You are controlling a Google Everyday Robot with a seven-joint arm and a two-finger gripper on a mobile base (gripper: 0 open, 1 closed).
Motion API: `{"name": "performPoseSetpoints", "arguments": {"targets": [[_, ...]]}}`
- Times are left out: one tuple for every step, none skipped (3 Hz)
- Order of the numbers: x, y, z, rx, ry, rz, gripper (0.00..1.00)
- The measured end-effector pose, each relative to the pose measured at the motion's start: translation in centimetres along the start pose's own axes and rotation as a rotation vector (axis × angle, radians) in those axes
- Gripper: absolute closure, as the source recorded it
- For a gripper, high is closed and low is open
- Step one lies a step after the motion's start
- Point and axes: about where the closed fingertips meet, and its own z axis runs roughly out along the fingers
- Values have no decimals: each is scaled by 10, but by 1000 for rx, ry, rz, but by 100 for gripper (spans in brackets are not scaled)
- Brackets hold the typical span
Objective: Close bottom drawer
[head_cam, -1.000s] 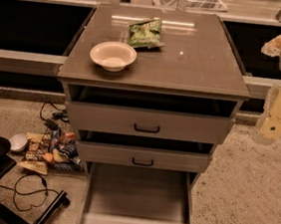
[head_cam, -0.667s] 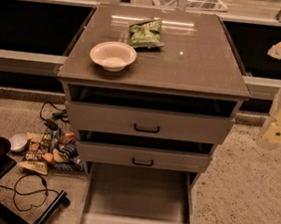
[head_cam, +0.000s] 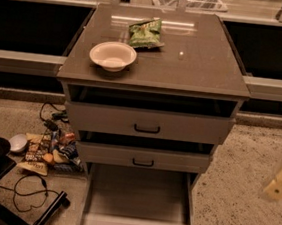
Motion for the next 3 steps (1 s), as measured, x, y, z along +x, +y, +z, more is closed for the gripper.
{"name": "performPoseSetpoints", "arguments": {"targets": [[42, 23, 67, -1, 67, 50, 0], [87, 52, 136, -19, 152, 85, 0], [87, 53, 136, -19, 152, 84, 0]]}}
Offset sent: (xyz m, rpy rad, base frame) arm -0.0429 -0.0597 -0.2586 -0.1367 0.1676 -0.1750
